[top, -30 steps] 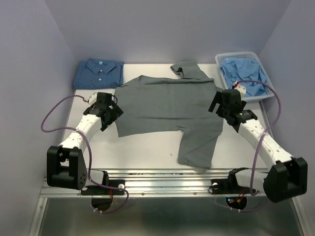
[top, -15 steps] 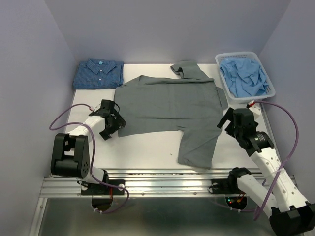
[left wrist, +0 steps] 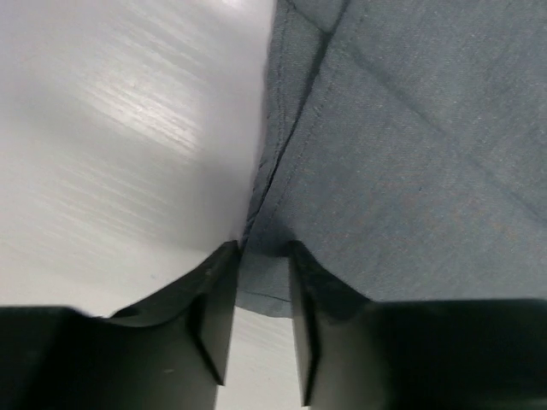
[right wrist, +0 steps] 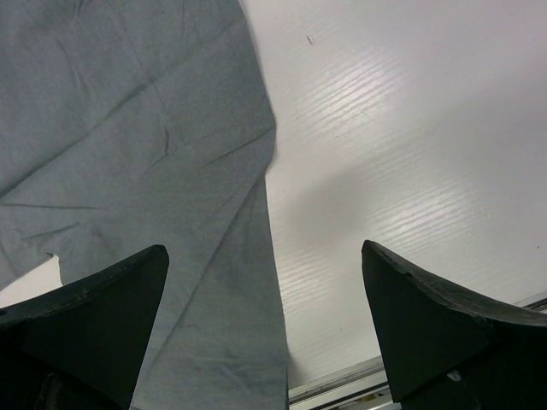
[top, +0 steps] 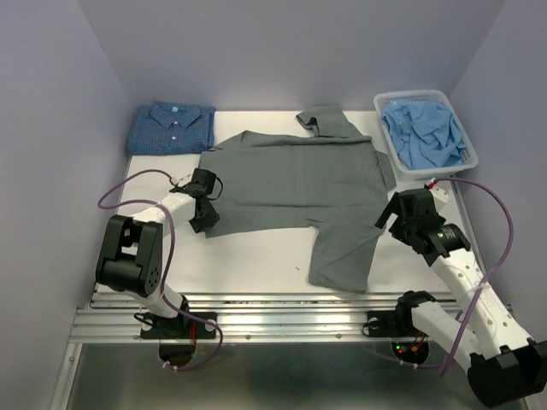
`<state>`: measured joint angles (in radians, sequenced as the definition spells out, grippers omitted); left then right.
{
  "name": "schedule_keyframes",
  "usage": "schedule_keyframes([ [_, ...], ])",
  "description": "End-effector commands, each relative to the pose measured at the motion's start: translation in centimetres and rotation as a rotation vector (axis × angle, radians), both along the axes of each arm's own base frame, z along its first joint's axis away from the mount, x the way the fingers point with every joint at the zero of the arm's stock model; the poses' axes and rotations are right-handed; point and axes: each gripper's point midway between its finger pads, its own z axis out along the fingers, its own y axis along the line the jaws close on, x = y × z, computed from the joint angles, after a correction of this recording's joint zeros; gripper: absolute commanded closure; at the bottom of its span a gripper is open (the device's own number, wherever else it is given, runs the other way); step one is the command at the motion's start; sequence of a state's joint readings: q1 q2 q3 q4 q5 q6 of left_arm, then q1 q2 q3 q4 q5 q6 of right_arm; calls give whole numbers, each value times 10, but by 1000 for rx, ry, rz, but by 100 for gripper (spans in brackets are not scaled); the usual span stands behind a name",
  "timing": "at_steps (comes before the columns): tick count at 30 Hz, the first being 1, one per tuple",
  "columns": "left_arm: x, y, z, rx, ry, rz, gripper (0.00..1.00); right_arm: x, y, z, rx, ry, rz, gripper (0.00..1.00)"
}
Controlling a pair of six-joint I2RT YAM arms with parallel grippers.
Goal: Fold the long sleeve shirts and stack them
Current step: Fold the shirt
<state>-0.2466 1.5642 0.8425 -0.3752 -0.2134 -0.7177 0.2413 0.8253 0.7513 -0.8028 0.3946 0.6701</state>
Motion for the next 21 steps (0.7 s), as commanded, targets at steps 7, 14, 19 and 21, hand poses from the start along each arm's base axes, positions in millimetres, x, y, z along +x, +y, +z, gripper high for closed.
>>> schedule_keyframes([
  [7, -25, -25, -38, -64, 173, -88, 100, 4, 7, -8, 31, 28, 11, 0],
  [14, -17, -29, -18, -77, 134, -122, 100, -18, 62, -38, 103, 231, 216, 0],
  [19, -14, -26, -8, -61, 123, -120, 100, -55, 96, -58, -25, 387, 308, 0],
  [21, -12, -26, -7, -59, 117, -117, 100, -71, 100, -58, -86, 431, 321, 0],
])
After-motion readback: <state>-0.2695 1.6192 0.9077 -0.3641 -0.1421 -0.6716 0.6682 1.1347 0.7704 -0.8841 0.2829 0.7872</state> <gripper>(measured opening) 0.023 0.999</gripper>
